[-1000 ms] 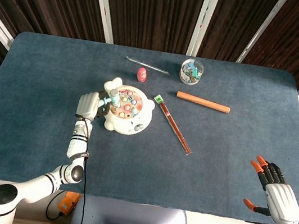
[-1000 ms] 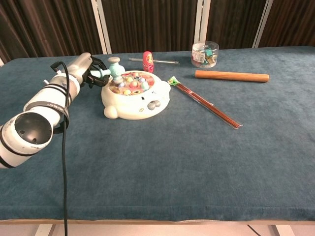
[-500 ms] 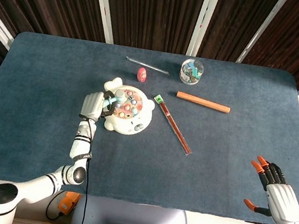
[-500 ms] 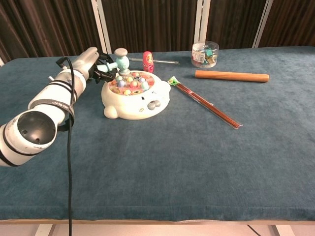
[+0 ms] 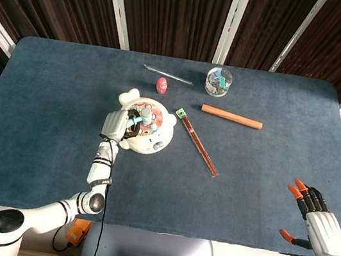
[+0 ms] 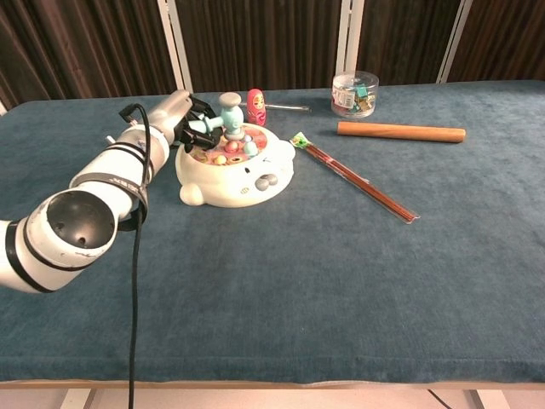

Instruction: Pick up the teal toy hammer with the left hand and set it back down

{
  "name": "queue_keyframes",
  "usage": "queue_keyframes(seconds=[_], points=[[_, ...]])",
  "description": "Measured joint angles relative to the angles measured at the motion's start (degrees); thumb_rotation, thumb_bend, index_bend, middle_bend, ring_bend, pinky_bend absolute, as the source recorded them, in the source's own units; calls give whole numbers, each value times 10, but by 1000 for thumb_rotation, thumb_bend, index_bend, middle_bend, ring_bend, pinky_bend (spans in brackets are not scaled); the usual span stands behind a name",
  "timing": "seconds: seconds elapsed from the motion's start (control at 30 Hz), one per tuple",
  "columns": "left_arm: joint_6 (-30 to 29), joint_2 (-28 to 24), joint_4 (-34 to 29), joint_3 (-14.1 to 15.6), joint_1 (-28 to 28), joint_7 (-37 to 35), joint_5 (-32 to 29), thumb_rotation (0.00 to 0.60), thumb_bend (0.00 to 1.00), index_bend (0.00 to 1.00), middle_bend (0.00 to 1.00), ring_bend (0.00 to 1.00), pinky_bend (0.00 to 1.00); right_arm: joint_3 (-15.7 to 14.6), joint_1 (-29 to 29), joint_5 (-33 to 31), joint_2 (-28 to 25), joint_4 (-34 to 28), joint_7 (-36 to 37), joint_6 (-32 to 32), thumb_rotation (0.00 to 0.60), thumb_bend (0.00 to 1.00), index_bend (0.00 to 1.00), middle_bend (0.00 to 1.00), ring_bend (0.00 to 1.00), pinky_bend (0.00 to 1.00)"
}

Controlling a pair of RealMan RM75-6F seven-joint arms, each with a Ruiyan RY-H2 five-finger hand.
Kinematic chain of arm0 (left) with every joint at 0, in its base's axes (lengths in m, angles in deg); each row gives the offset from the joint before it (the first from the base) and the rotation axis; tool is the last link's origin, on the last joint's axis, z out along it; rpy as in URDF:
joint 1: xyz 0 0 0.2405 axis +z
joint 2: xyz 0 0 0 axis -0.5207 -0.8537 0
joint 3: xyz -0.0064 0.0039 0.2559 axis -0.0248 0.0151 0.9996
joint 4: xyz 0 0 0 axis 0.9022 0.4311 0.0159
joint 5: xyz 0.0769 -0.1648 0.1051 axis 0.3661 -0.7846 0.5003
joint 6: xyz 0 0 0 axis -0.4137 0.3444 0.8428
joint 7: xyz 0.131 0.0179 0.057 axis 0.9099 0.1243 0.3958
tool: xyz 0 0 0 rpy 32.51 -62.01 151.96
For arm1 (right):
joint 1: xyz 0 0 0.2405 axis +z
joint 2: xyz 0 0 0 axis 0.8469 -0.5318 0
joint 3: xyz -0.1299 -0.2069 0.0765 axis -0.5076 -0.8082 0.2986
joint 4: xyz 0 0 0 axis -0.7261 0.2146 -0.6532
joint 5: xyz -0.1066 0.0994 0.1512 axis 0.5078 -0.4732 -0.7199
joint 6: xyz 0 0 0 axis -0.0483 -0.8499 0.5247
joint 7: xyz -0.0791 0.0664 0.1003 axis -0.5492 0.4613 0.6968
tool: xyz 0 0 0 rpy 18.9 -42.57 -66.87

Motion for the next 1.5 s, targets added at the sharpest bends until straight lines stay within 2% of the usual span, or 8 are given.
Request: queue_keyframes(seconds=[0.3, 0.57, 0.73, 0.87, 1.03, 1.2, 1.37, 1.5], points=[[24, -5, -9, -7, 0, 31, -44, 600, 910, 785, 913, 1000, 1000, -1, -1, 4, 0, 3, 2, -5, 600, 273, 0, 0, 0, 0], [25, -12, -22, -12, 1, 35, -53, 600, 910, 785, 913, 1000, 1000, -1, -2, 5, 1, 4, 2, -6, 600, 273, 0, 0, 0, 0], [11, -31, -71, -12, 11, 28, -45, 600, 910, 785, 914, 1000, 1000, -1, 0, 4, 2, 4, -2, -3, 600, 273, 0, 0, 0, 0], [-4, -65, -154, -3, 36, 29, -41, 600, 910, 785, 913, 1000, 1000, -2, 0, 5, 4, 2, -7, -1, 600, 273, 0, 0, 0, 0], [-17, -133, -288, 22, 89, 31, -44, 600, 911, 786, 913, 1000, 1000, -4, 1, 9, 6, -1, -15, 1, 600, 273, 0, 0, 0, 0], [-42, -202, -374, 83, 159, 29, -31, 600, 898, 799, 895, 990, 1000, -7, 2, 11, 10, -4, -27, 6, 600, 273, 0, 0, 0, 0], [-85, -196, -337, 153, 198, 24, 17, 600, 869, 808, 812, 890, 1000, -10, 4, 14, 14, -8, -39, 12, 600, 273, 0, 0, 0, 0], [-102, -172, -275, 176, 217, 11, 48, 600, 853, 793, 748, 759, 1000, -11, 5, 15, 16, -10, -44, 14, 600, 273, 0, 0, 0, 0]])
